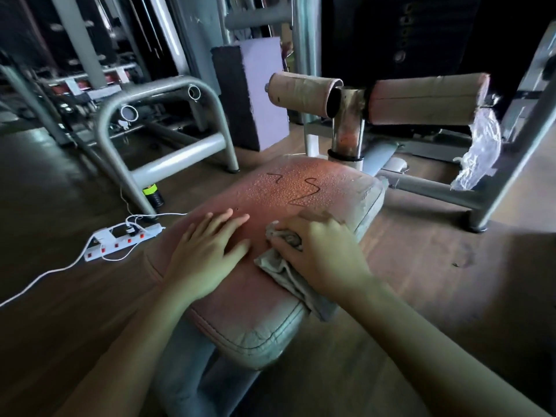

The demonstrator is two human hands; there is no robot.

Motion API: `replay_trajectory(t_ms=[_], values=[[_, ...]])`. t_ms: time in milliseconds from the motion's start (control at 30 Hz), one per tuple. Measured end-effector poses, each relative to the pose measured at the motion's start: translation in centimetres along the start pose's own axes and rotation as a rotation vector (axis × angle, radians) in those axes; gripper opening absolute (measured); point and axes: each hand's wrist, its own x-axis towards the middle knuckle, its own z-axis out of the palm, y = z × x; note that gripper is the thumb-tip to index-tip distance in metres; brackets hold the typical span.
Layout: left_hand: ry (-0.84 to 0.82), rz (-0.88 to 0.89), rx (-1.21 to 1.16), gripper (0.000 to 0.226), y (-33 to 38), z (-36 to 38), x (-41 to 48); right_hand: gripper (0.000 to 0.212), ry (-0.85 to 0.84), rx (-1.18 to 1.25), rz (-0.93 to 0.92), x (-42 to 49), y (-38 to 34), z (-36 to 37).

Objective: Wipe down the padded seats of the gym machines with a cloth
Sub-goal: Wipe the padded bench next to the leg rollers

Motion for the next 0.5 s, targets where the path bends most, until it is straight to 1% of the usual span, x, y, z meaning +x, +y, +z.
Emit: replay_trajectory(t_ms=[100,167,267,367,500], values=[[-0.047,-0.106,0.027,0.065,1.8,0.2,-0.4,0.034,0.006,0.023,-0.041,-0.6,0.1,-0.3],[-0.057,-0.172,0.078,0.065,3.8,0.6,-0.5,0.027,0.033,0.08,-0.073,-1.6,0.7,-0.8],[-0.027,-0.244,0.086,0.07,5.9,1.3,-0.5,0.021,0.176,0.193,-0.048,-4.6,2.6,-1.5],[0.016,-0.266,0.035,0.071,6.1,1.6,-0.5,0.018,0.313,0.382,0.125,-8.6,5.2,-1.4],[0.058,-0.261,0.0,0.067,6.0,1.6,-0.5,0.02,0.391,0.636,0.402,-11.0,5.8,0.1]])
